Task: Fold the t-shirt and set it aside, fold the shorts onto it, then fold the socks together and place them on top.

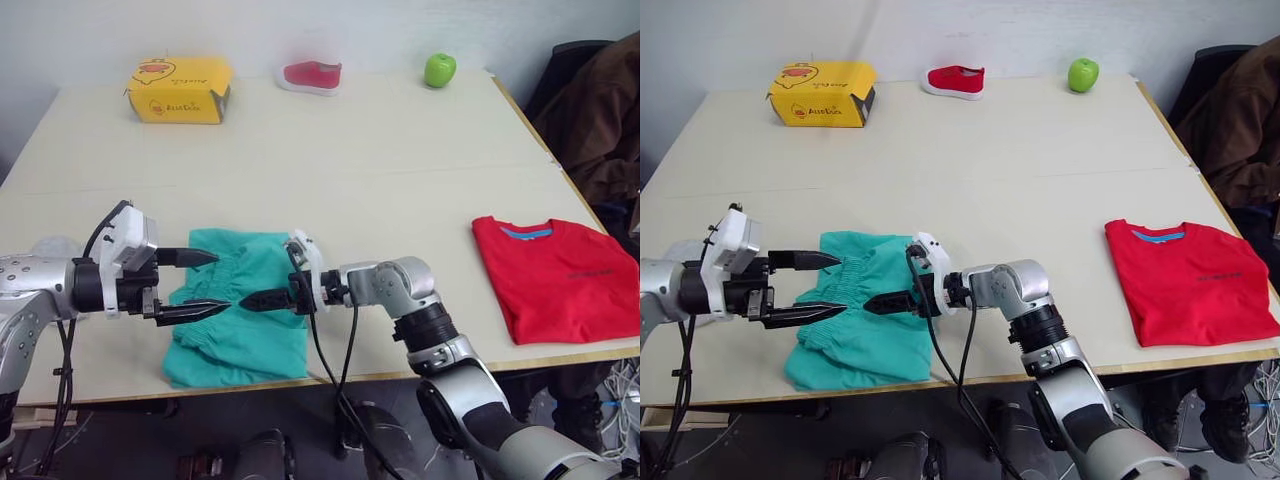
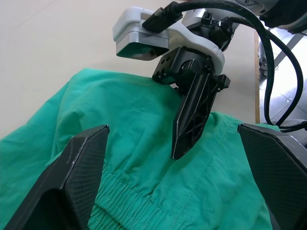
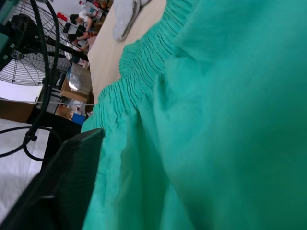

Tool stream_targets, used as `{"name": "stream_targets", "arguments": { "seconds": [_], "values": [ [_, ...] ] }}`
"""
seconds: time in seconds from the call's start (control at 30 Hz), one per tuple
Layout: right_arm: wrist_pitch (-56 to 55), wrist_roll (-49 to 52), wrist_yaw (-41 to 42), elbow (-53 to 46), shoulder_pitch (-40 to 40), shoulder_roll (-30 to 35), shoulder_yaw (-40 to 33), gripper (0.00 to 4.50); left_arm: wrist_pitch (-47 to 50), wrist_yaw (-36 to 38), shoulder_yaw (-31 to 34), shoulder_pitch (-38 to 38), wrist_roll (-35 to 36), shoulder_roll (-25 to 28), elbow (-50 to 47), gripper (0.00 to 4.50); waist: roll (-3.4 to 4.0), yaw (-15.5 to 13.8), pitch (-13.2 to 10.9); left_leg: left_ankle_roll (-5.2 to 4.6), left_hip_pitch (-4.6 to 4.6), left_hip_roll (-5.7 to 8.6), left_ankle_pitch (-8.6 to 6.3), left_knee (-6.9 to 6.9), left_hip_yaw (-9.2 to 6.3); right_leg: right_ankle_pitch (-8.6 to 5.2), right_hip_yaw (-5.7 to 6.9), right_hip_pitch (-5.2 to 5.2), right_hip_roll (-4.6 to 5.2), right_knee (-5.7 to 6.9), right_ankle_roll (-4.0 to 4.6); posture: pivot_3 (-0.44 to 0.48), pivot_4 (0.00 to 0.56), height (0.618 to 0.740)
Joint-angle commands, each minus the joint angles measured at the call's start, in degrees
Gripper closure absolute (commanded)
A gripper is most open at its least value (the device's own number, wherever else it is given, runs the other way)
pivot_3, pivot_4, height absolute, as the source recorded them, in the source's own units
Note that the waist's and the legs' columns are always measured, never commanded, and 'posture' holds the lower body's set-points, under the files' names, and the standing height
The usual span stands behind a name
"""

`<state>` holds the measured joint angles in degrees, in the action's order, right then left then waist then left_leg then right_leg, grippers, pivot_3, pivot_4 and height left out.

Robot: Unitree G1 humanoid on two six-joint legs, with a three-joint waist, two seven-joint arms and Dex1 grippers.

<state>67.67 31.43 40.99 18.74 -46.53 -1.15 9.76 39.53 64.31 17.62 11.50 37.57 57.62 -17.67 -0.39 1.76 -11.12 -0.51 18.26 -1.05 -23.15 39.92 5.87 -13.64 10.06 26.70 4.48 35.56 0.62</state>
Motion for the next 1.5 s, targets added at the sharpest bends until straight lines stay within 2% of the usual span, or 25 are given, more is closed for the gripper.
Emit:
{"name": "stream_targets", "arguments": {
  "seconds": [0.03, 0.27, 0.4, 0.47, 0.6, 0.73, 0.8, 0.9, 1.03, 1.13, 1.2, 1.33, 1.43, 1.5],
  "values": [
    [0.5, 1.1, 0.5, -1.6, -0.1, 0.4, -1.1, 2.26, -0.2, -0.1, 1.7, 0.9, 1.0, 1.1, -1.2, 0.00, 0.00, 0.0, 0.0, 0.00, 0.01, 0.00, 0.00, 0.00, 0.00, 0.00, 0.00, 0.00, 0.00, 0.00, 0.00, 0.000, 0.150, 0.740],
    [1.9, 2.2, -0.8, -6.0, -0.4, 3.3, -3.8, 4.49, 2.3, 1.5, -1.7, 5.5, 4.8, -0.2, -1.5, 0.00, 0.00, -0.1, 0.0, 0.00, 0.01, 0.01, 0.00, 0.01, 0.00, 0.00, -0.01, -0.01, 0.01, 0.01, 0.00, 0.000, 0.150, 0.740],
    [8.4, 5.5, -1.4, -14.6, 0.7, 9.1, -7.4, 4.49, 5.3, 3.7, -3.9, 9.2, 9.8, -1.1, -2.3, 0.00, 0.02, -0.4, 0.0, -0.01, 0.10, 0.06, 0.00, 0.04, -0.14, 0.01, 0.00, 0.00, 0.04, -0.04, -0.02, 0.000, 0.150, 0.740],
    [13.5, 8.4, -1.3, -21.3, 1.9, 14.2, -10.5, 4.49, 5.8, 4.1, -5.5, 11.7, 11.5, -2.6, -2.5, 0.00, 0.02, -0.4, 0.0, -0.01, 0.19, 0.07, 0.00, 0.06, -0.32, 0.03, -0.01, 0.00, 0.03, -0.12, -0.05, 0.000, 0.150, 0.740],
    [23.9, 15.3, 1.6, -33.2, 4.4, 29.6, -19.8, 4.49, 5.1, 4.2, -9.2, 16.4, 11.8, -6.4, -1.7, 0.00, 0.17, -1.5, -0.1, -0.03, 0.25, 0.10, 0.01, 0.07, -0.38, 0.04, 0.02, -0.01, 0.00, -0.18, -0.09, 0.000, 0.150, 0.740],
    [24.8, 18.6, 5.7, -34.8, 7.8, 46.0, -25.2, 4.49, 3.5, 4.4, -11.5, 17.6, 9.9, -8.3, -1.2, 0.00, 0.25, -1.7, -0.2, -0.03, 0.23, 0.09, 0.01, 0.07, -0.37, 0.05, 0.01, -0.05, -0.04, -0.22, -0.10, 0.000, 0.150, 0.740],
    [22.3, 18.1, 10.0, -32.1, 9.9, 55.7, -27.1, 4.49, 2.5, 4.8, -12.4, 17.7, 8.9, -8.7, -0.2, 0.00, 0.28, -1.6, -0.2, -0.02, 0.11, 0.09, 0.01, 0.01, -0.28, 0.04, -0.07, -0.10, -0.08, -0.42, -0.11, 0.000, 0.150, 0.740],
    [11.1, 12.7, 17.5, -25.2, 14.7, 68.8, -25.7, 4.49, 1.1, 5.3, -13.3, 18.1, 7.5, -9.1, 1.1, 0.00, 0.36, -1.9, -0.3, -0.01, 0.05, 0.10, 0.02, -0.03, -0.19, 0.04, -0.15, -0.13, -0.11, -0.44, -0.12, 0.000, 0.150, 0.740],
    [-10.9, -0.5, 24.9, -7.8, 19.6, 79.0, -19.1, 4.49, 0.1, 5.7, -13.9, 18.8, 6.7, -9.5, 1.7, 0.00, 0.24, -1.9, -0.4, -0.01, 0.05, 0.09, 0.02, -0.08, -0.01, 0.04, -0.29, -0.20, -0.14, -0.44, -0.17, 0.000, 0.150, 0.740],
    [-19.3, -6.3, 25.5, 2.9, 16.0, 79.2, -15.8, 4.49, -0.3, 5.8, -14.1, 19.2, 6.5, -9.8, 2.0, 0.00, 0.23, -1.8, -0.4, -0.02, 0.04, 0.10, 0.03, -0.11, 0.18, 0.06, -0.47, -0.20, -0.16, -0.42, -0.21, 0.000, 0.150, 0.740],
    [-25.3, -10.8, 23.9, 12.2, 13.1, 77.2, -13.5, 4.49, -0.6, 5.8, -14.2, 19.4, 6.2, -9.9, 2.1, 0.00, 0.25, -1.7, -0.4, -0.01, 0.03, 0.09, 0.05, -0.12, 0.29, 0.07, -0.57, -0.15, -0.17, -0.37, -0.21, 0.000, 0.150, 0.740],
    [-31.7, -15.8, 20.1, 22.0, 10.0, 72.6, -12.2, 4.49, -0.7, 5.5, -14.4, 19.5, 5.8, -10.2, 2.0, 0.00, 0.25, -1.7, -0.4, 0.05, -0.02, 0.05, 0.08, -0.12, 0.33, 0.07, -0.63, -0.15, -0.25, -0.35, -0.20, 0.000, 0.150, 0.740],
    [-39.1, -19.2, 13.7, 29.8, 10.0, 69.5, -13.5, 3.76, -0.6, 4.9, -14.3, 19.3, 5.6, -10.5, 1.6, 0.00, 0.27, -1.8, -0.4, 0.06, -0.02, 0.06, 0.09, -0.11, 0.33, 0.07, -0.67, -0.14, -0.25, -0.31, -0.19, 0.000, 0.150, 0.740],
    [-42.9, -19.5, 10.7, 32.7, 12.6, 68.8, -15.9, 3.05, -0.3, 4.5, -14.0, 18.9, 5.8, -10.3, 1.1, 0.00, 0.28, -1.9, -0.4, 0.06, -0.01, 0.07, 0.09, -0.10, 0.34, 0.07, -0.68, -0.13, -0.23, -0.28, -0.19, 0.000, 0.150, 0.740]
  ]
}}
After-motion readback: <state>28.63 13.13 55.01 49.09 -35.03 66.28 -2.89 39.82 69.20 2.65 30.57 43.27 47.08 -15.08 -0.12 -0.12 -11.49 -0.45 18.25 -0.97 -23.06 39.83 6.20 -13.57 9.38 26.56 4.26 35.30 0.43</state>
